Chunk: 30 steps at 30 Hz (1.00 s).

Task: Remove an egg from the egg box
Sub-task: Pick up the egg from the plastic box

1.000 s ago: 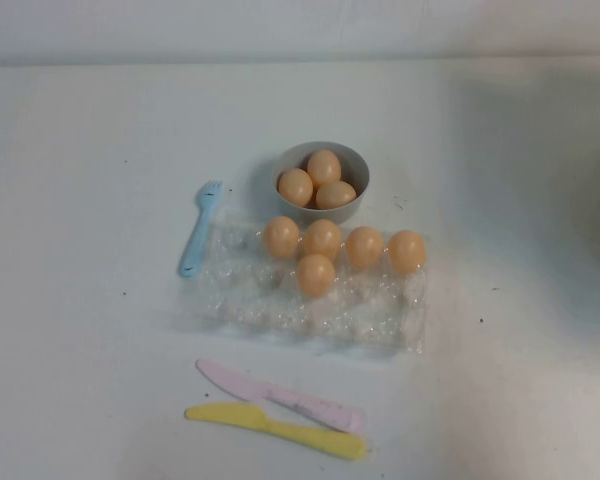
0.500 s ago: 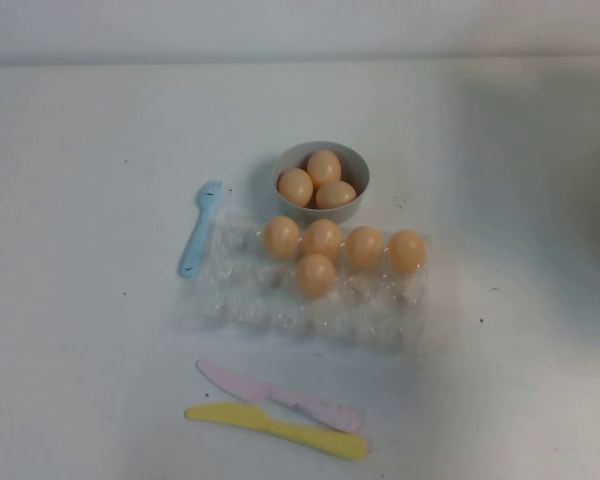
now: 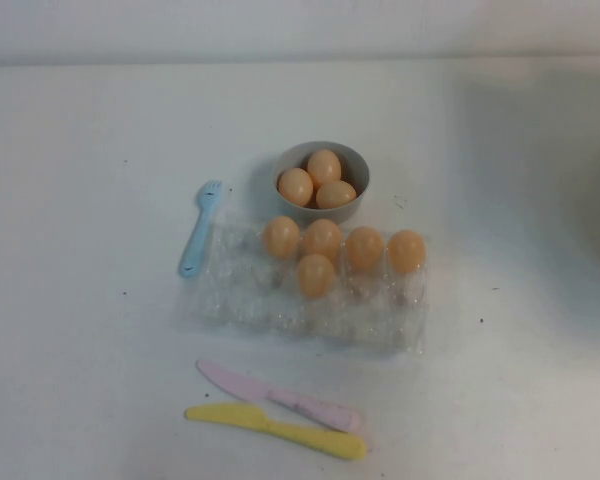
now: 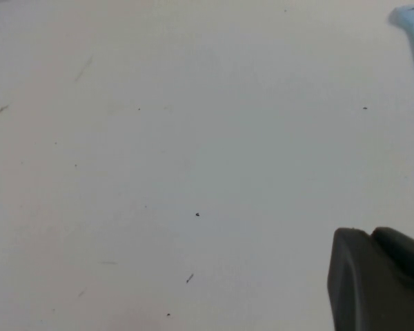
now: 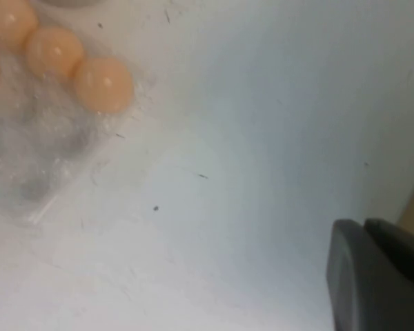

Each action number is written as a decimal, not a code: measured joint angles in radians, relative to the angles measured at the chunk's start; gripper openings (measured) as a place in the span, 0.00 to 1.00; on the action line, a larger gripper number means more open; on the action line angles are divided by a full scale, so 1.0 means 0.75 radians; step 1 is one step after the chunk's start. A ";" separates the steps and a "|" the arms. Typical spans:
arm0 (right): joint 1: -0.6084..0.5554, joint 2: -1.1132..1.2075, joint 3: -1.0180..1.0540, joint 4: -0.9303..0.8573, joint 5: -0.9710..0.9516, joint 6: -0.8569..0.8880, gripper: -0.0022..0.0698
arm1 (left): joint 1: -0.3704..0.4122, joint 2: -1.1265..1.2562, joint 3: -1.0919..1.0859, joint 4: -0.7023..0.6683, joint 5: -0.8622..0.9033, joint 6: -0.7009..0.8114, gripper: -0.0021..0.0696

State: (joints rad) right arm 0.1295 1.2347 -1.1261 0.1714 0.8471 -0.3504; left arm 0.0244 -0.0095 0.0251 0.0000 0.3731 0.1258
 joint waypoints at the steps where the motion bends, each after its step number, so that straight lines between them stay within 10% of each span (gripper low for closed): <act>1: 0.021 0.014 -0.013 -0.050 0.015 0.025 0.01 | 0.000 0.000 0.000 0.000 0.000 0.000 0.02; 23: 0.273 0.511 -0.550 -0.166 0.515 -0.002 0.01 | 0.000 0.000 0.000 0.000 0.000 0.000 0.02; 30: 0.355 0.737 -0.724 -0.085 0.515 -0.263 0.35 | 0.000 0.000 0.000 0.000 0.000 0.000 0.02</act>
State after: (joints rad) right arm 0.3960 1.7872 -1.6694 0.1074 1.2337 -0.5476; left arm 0.0244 -0.0095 0.0251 0.0000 0.3731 0.1258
